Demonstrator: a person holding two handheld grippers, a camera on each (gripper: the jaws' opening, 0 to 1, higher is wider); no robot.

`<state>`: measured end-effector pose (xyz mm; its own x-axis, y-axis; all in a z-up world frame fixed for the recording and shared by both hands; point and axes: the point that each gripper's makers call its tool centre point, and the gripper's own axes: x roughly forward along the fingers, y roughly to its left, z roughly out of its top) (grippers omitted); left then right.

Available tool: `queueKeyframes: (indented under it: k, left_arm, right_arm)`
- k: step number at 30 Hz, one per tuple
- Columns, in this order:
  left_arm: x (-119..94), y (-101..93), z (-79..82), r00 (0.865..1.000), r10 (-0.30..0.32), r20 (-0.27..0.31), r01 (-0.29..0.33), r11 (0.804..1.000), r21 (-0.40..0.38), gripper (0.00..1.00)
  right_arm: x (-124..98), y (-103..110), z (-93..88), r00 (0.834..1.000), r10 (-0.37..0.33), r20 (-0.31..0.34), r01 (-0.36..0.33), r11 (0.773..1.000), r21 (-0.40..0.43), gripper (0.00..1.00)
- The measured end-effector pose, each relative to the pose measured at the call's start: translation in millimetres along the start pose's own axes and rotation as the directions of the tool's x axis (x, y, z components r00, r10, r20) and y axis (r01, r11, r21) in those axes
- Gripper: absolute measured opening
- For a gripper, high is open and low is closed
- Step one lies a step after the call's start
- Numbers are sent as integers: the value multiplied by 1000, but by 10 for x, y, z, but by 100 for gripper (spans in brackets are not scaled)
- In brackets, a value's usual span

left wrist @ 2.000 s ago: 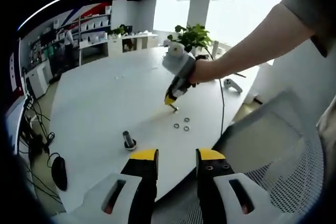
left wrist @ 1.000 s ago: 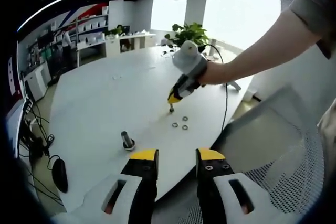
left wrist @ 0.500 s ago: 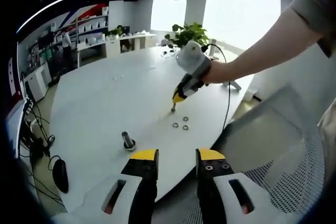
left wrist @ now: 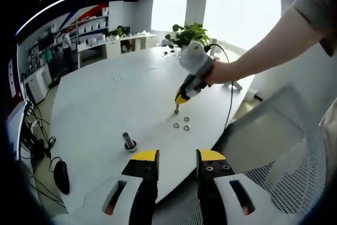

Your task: Place the washer onto the threaded stud by aligning its center hole with the stud, sliding it down to the base, and recovering from edge contact or off-axis alignment until the washer reaches the visible bottom stop.

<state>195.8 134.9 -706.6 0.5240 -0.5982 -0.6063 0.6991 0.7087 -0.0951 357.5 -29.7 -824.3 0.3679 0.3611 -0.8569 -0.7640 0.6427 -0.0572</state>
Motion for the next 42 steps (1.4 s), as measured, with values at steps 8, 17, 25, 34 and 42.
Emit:
queueKeyframes:
  k: [8,17,25,34,42]
  left_arm:
    - [-1,-10,5,1000,-4,2,4,1000,1,26]
    - [-3,-14,4,1000,-6,2,6,1000,2,26]
    - [-3,-17,3,1000,-8,2,8,1000,4,26]
    - [0,-18,-3,1000,-11,-1,11,1000,3,26]
    - [1,-20,0,1000,-14,1,14,1000,1,26]
  right_arm:
    - [14,49,22,1000,7,-10,-7,999,-35,9]
    - [34,30,-20,999,5,-52,-11,994,-112,10]
    - [53,-3,-35,998,5,-68,-12,994,-106,10]
    - [53,18,-45,996,6,-84,-17,992,-123,11]
    - [12,20,-52,997,4,-76,-12,994,-112,12]
